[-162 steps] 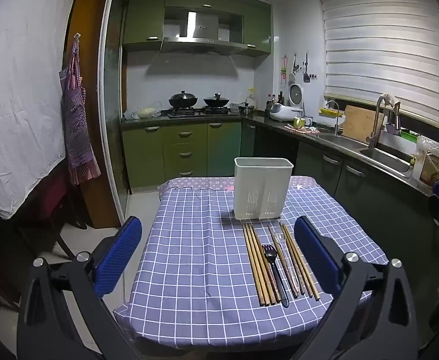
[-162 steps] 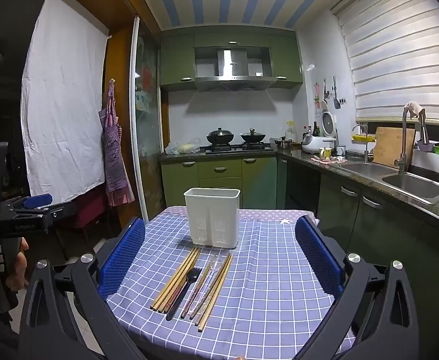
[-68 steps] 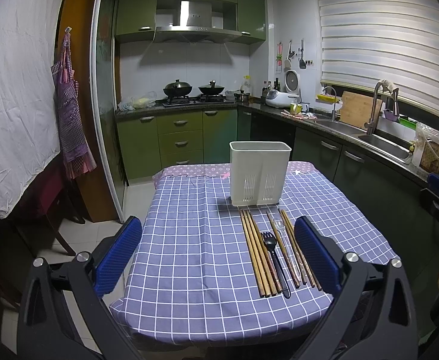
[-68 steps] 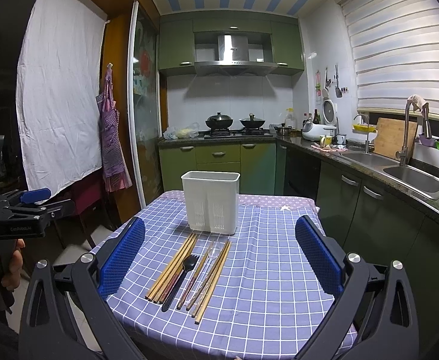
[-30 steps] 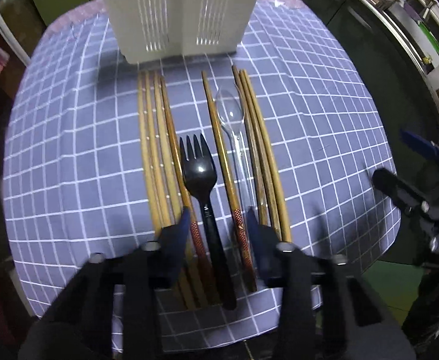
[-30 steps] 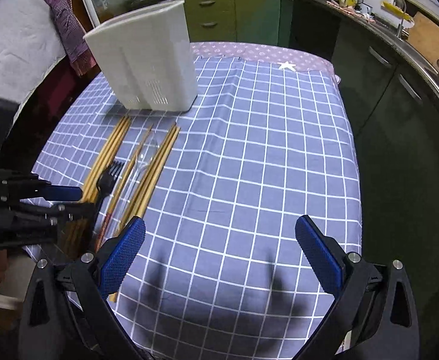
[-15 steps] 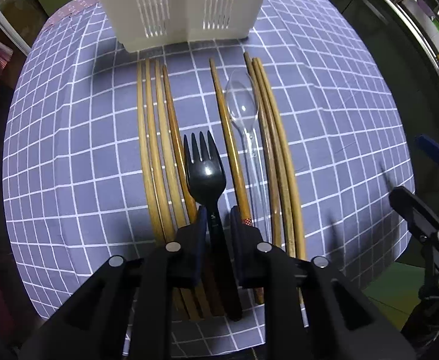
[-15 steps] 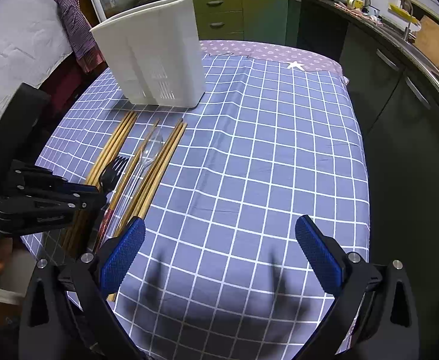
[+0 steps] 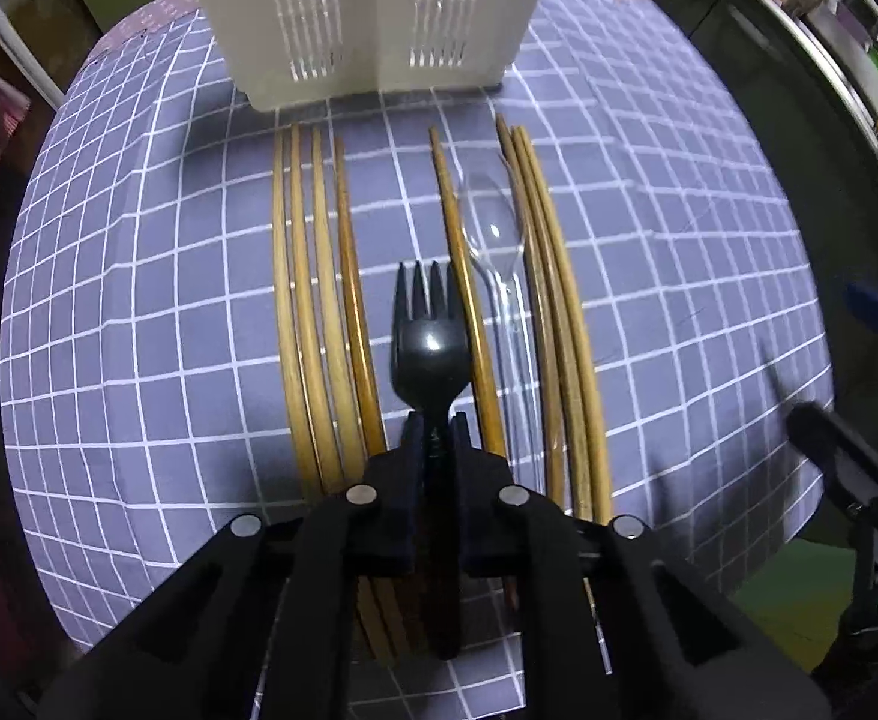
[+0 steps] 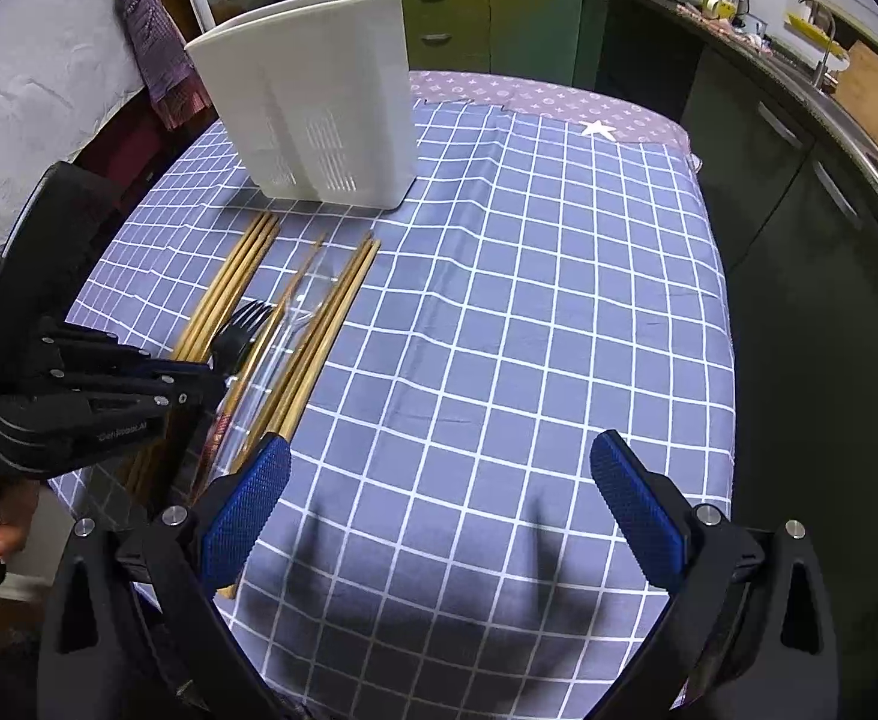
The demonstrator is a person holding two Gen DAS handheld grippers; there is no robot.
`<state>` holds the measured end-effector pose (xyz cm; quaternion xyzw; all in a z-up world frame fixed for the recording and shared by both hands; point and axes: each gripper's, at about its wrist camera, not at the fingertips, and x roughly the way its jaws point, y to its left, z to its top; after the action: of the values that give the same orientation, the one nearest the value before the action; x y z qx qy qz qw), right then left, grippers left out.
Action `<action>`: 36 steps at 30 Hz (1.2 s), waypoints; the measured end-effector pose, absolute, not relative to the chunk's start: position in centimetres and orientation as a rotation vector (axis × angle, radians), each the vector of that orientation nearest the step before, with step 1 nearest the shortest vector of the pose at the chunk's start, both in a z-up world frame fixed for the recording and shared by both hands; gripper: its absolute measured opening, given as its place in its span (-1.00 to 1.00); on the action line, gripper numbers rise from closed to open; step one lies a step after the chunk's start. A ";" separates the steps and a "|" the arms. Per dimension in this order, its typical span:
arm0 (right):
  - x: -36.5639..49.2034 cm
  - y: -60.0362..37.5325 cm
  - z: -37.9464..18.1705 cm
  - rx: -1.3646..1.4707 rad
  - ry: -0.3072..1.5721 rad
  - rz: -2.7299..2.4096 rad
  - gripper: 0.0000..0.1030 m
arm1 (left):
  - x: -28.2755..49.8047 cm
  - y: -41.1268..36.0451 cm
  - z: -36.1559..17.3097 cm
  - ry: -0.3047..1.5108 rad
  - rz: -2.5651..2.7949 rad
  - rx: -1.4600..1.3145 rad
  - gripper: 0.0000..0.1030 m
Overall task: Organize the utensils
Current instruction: 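Lower the left gripper onto the black fork and close on it, then grasp the clear plastic spoon with the right gripper while the left gripper holds the fork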
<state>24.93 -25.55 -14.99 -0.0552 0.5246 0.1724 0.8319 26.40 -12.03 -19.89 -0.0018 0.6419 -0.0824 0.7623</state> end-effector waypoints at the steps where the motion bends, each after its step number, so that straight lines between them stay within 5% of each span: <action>1: 25.1 -25.4 -14.9 -0.122 1.120 0.365 0.92 | 26.4 -11.9 -19.4 1.376 -0.190 -0.023 -0.83; 14: 29.4 -21.7 -16.0 0.021 1.347 0.449 0.71 | 24.3 -7.7 -12.1 1.092 -0.189 -0.097 -0.83; 23: 31.6 -16.3 -17.6 0.015 1.446 0.451 -0.54 | 22.6 -6.2 -11.2 1.013 -0.172 -0.065 -0.83; 36: 33.5 -13.2 -20.9 -0.007 1.520 0.388 -0.70 | 22.0 -5.6 -11.5 1.007 -0.185 -0.053 -0.83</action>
<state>33.51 -13.20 -20.93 -0.0030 0.6843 0.1745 0.7080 22.01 -5.62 -11.52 -0.0254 0.4816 -0.0886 0.8716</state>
